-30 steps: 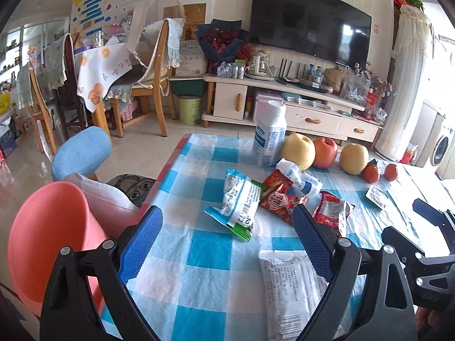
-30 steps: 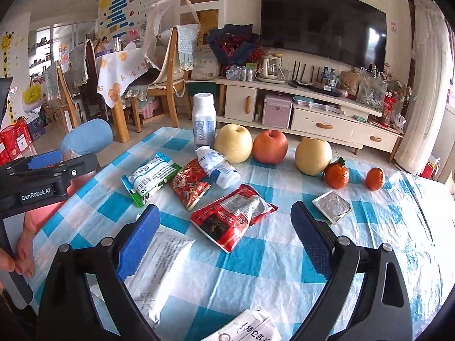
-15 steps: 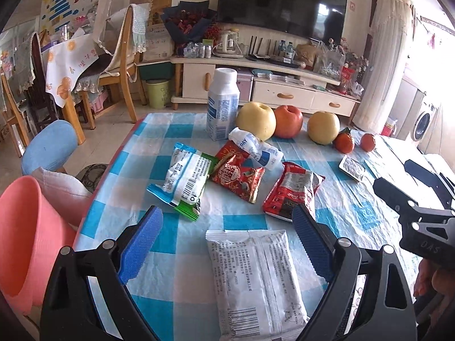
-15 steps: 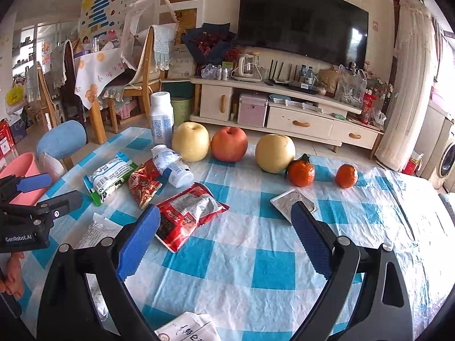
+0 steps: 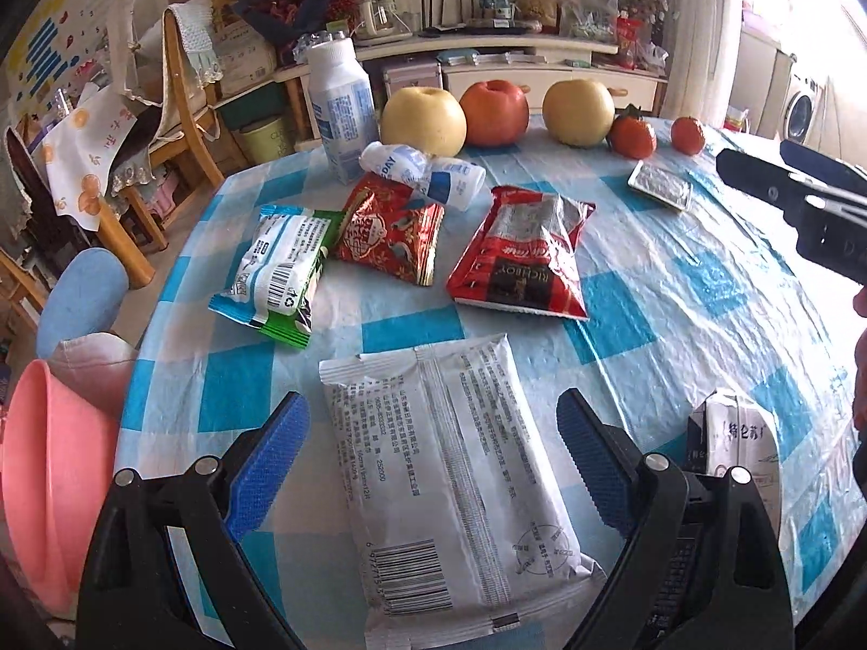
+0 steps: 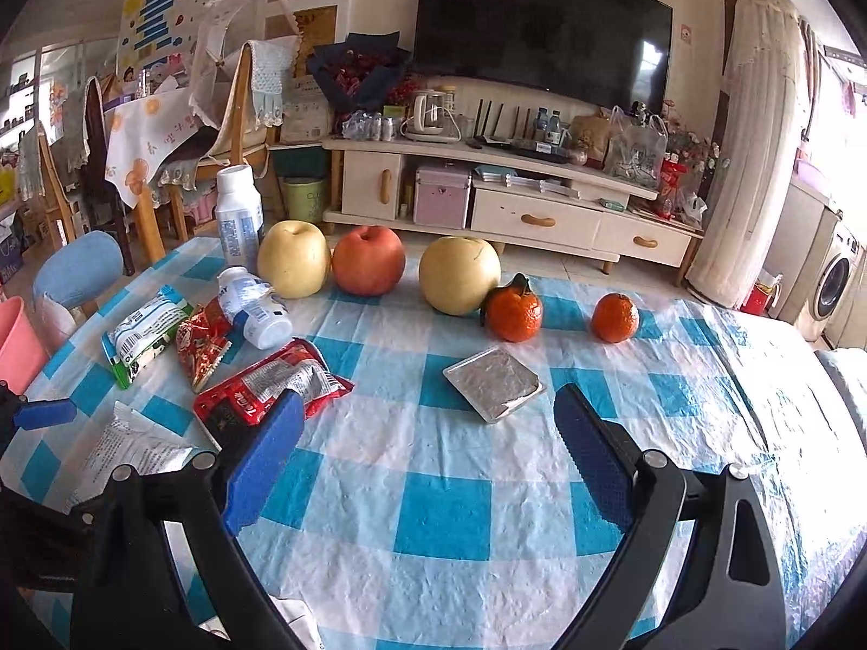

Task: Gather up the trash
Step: 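Move both tools back over the table toward the remaining items, then grasp the white printed tissue pack with the left gripper while the right gripper approaches the foil tray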

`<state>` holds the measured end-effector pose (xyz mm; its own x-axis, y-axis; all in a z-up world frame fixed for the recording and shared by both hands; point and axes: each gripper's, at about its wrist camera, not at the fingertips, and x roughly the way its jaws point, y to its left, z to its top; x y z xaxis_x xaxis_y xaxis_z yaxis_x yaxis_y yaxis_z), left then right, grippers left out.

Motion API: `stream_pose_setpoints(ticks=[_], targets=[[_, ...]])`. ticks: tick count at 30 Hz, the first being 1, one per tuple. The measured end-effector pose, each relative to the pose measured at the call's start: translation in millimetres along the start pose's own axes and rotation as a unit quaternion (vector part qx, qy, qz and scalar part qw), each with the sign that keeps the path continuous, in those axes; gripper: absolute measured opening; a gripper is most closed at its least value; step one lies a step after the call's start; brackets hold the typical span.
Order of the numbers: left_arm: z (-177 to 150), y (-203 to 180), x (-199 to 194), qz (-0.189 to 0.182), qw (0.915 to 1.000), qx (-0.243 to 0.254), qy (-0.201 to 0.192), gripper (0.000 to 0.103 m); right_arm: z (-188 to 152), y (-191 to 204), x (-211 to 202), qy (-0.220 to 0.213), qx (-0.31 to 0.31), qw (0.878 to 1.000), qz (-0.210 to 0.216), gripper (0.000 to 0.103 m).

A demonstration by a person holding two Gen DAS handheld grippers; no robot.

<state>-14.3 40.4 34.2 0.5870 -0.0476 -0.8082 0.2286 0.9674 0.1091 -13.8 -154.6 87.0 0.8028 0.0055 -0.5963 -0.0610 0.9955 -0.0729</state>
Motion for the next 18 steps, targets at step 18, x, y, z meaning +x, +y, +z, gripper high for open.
stream_pose_setpoints(ticks=[18], targets=[[-4, -8, 26, 0.026, 0.9989, -0.007, 0.037, 0.092, -1, -26, 16, 0.019, 0.018, 1.000, -0.002, 0.094]])
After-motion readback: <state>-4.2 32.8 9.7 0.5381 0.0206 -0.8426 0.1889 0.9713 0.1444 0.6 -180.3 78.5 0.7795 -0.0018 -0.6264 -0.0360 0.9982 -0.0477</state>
